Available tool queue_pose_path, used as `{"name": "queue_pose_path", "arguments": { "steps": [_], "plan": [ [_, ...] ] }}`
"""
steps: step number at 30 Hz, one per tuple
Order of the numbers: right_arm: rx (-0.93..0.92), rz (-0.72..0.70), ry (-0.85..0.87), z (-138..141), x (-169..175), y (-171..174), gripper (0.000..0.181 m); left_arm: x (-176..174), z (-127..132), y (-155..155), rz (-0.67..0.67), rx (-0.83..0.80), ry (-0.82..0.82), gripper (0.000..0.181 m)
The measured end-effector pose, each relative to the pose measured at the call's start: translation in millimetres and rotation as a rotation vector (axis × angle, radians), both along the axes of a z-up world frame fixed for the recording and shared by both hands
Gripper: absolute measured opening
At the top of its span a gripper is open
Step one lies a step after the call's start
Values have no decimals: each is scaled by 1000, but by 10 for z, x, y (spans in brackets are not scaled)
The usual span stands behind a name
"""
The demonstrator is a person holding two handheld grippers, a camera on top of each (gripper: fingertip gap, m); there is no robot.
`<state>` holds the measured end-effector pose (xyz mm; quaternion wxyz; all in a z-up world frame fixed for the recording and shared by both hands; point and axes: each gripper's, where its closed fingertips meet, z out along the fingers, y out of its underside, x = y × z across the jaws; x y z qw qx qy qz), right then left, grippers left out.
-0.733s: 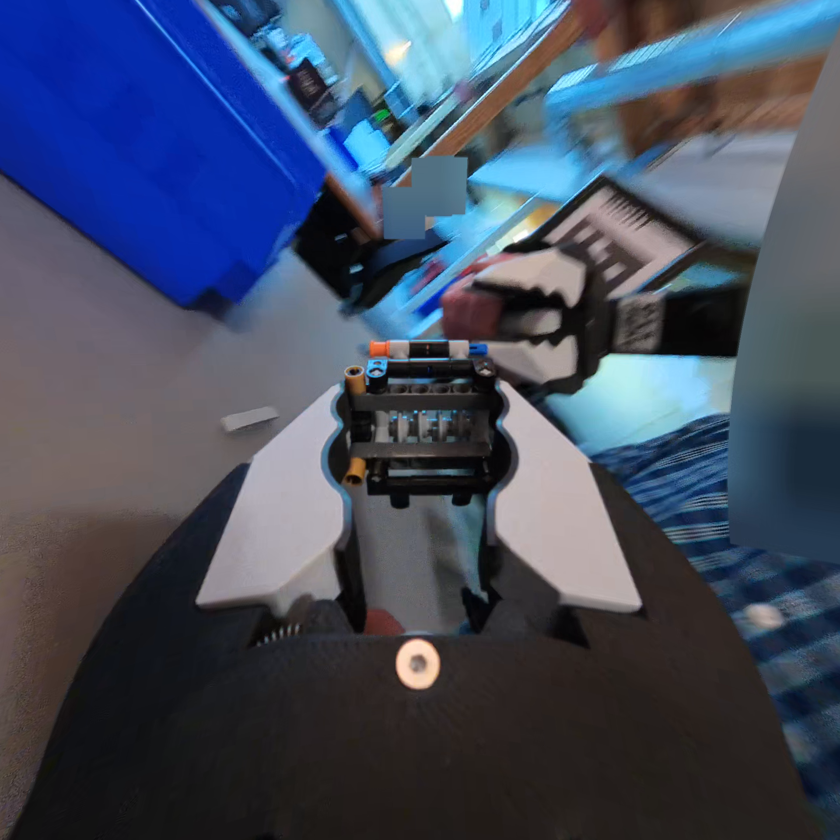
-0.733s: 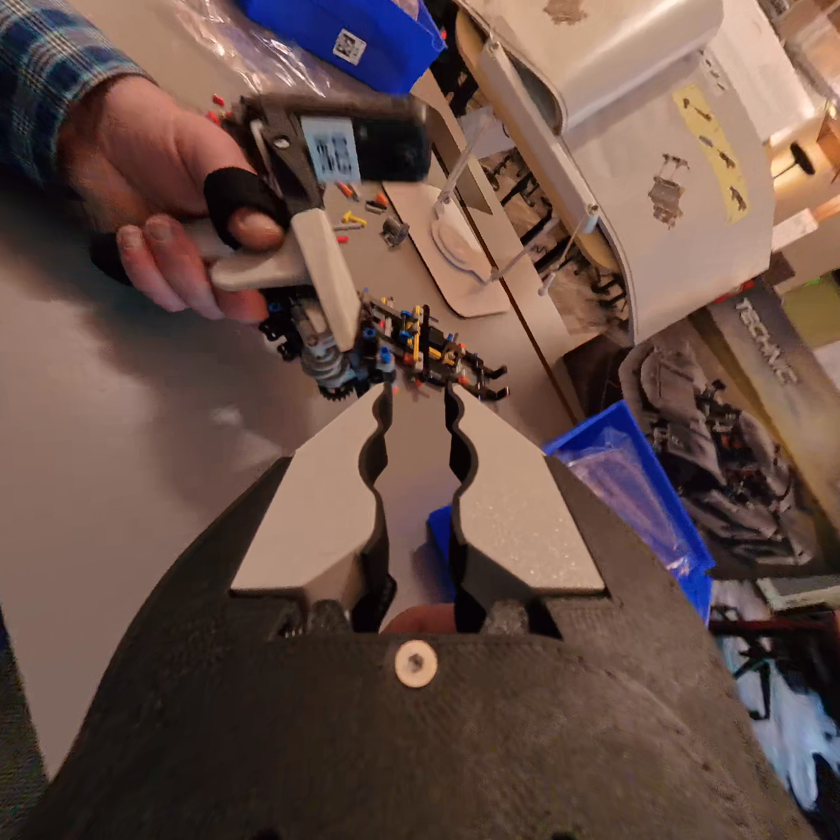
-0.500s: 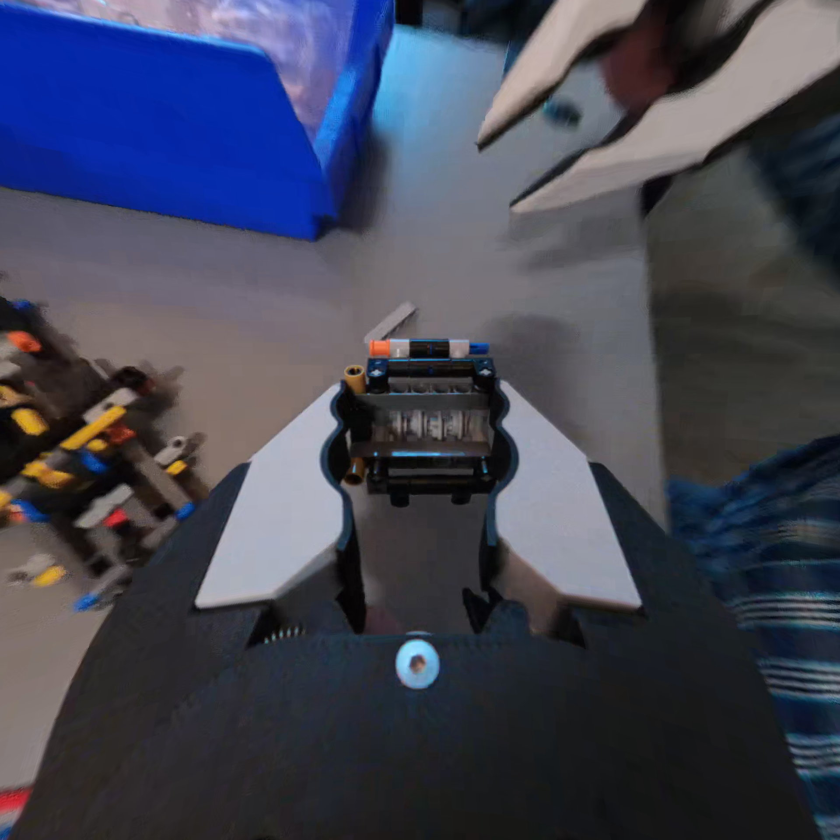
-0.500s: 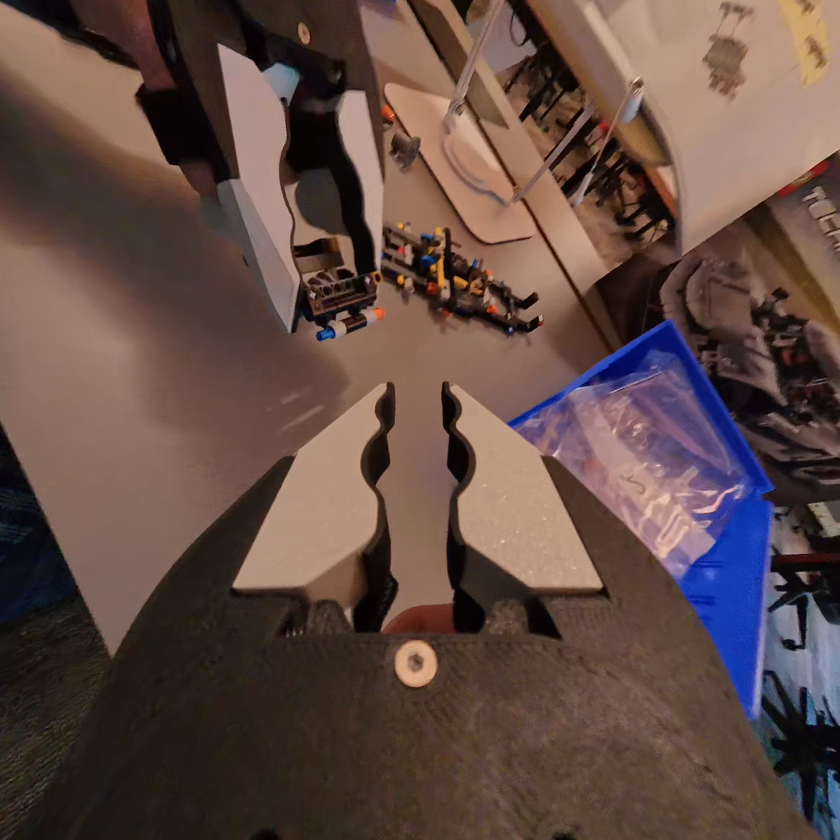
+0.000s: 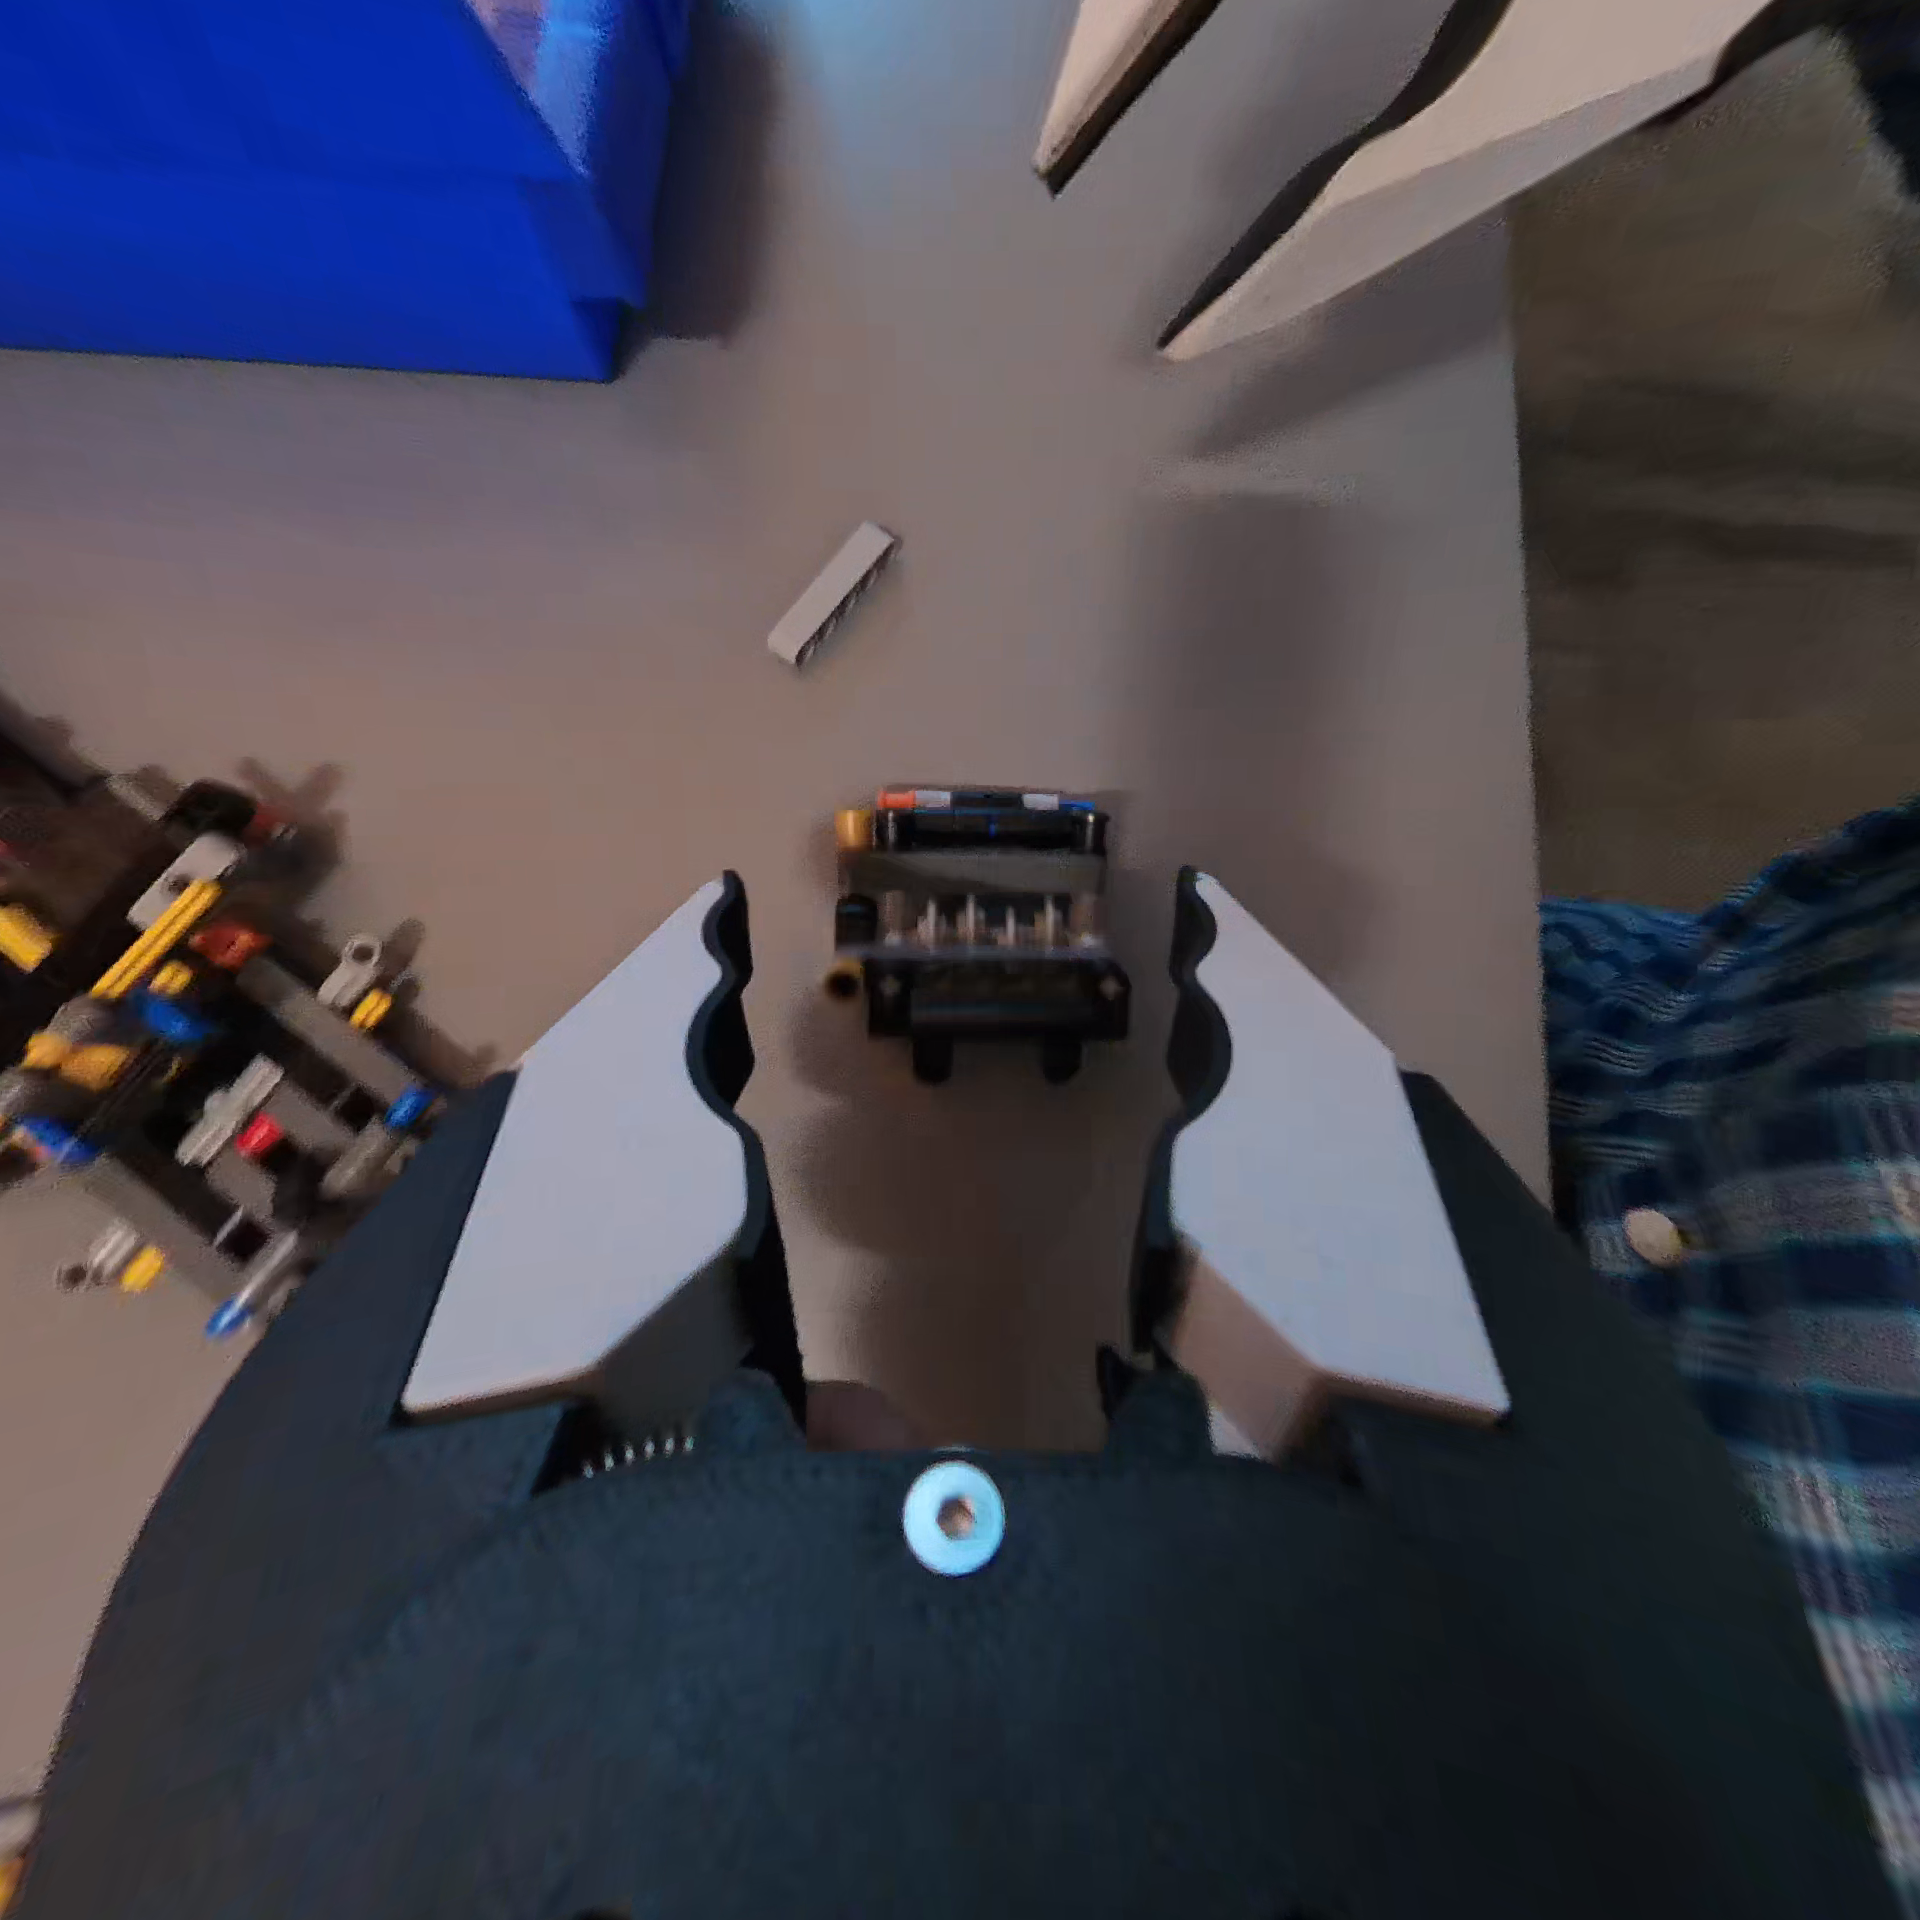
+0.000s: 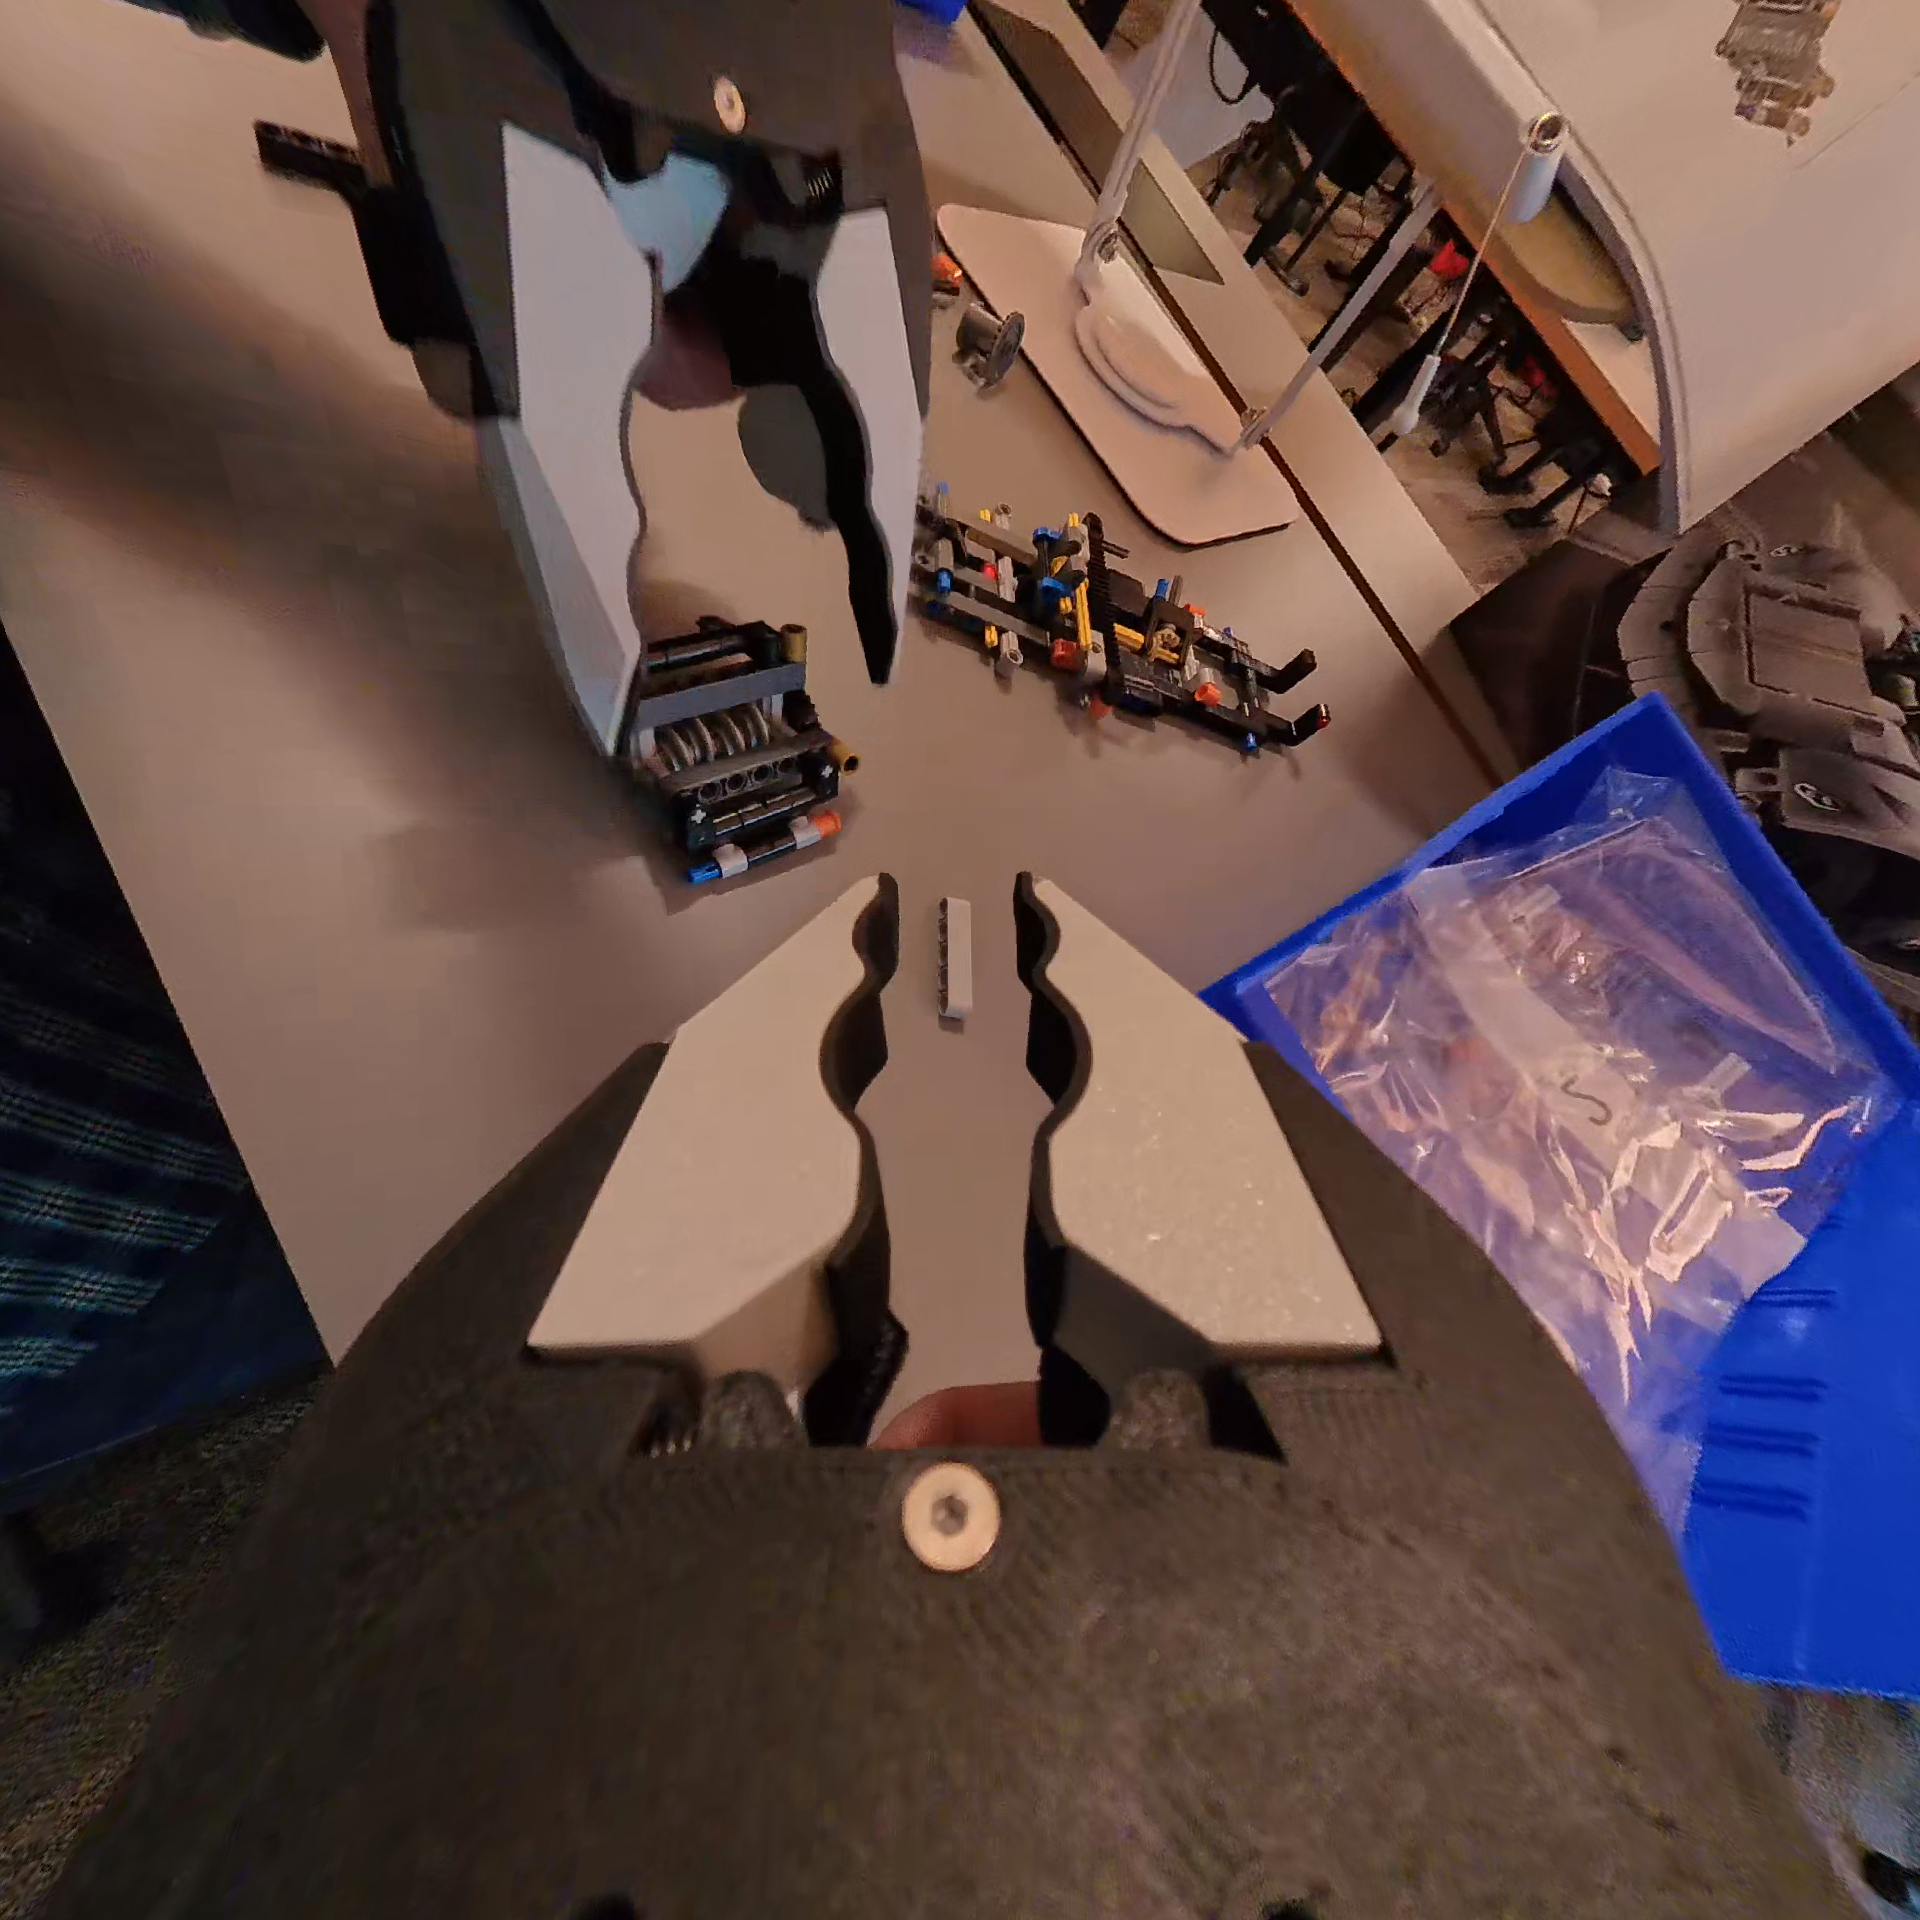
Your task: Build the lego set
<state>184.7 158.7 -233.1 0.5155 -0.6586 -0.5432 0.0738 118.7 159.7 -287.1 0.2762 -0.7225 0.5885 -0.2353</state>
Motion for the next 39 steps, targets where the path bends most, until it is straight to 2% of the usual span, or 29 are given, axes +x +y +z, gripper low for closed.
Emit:
{"name": "queue_pose_path", "arguments": {
  "steps": [1,3,6,13,16,19,24,27,31,34,39],
  "plan": [
    [-3,2,13,23,0,-4,20,-73,85,-8,13,-7,-33,80],
    [-12,11,29,51,-19,-12,20,-274,268,35,65,22,-99,79],
    [-18,42,37,83,-138,-21,19,-745,400,159,170,99,-97,74],
    [-39,162,-10,98,-820,24,20,-2045,406,384,417,232,52,54],
    [-51,183,-71,67,-1151,130,21,-2451,341,454,478,268,97,46],
    [-64,200,-129,38,-1436,286,21,-2714,274,570,518,282,105,37],
    [-78,214,-204,-10,-1735,534,21,-2865,207,889,501,327,110,27],
    [-89,210,-194,-3,-1833,593,21,-2857,149,1096,463,323,109,25],
    [-111,185,-186,-51,-1832,637,21,-2758,44,1302,390,294,122,14],
    [-117,166,-178,-52,-1801,658,20,-2683,-104,1406,359,260,165,15],
    [-120,118,-150,19,-1688,724,20,-2634,-264,1485,360,213,186,10]
  ]
}}
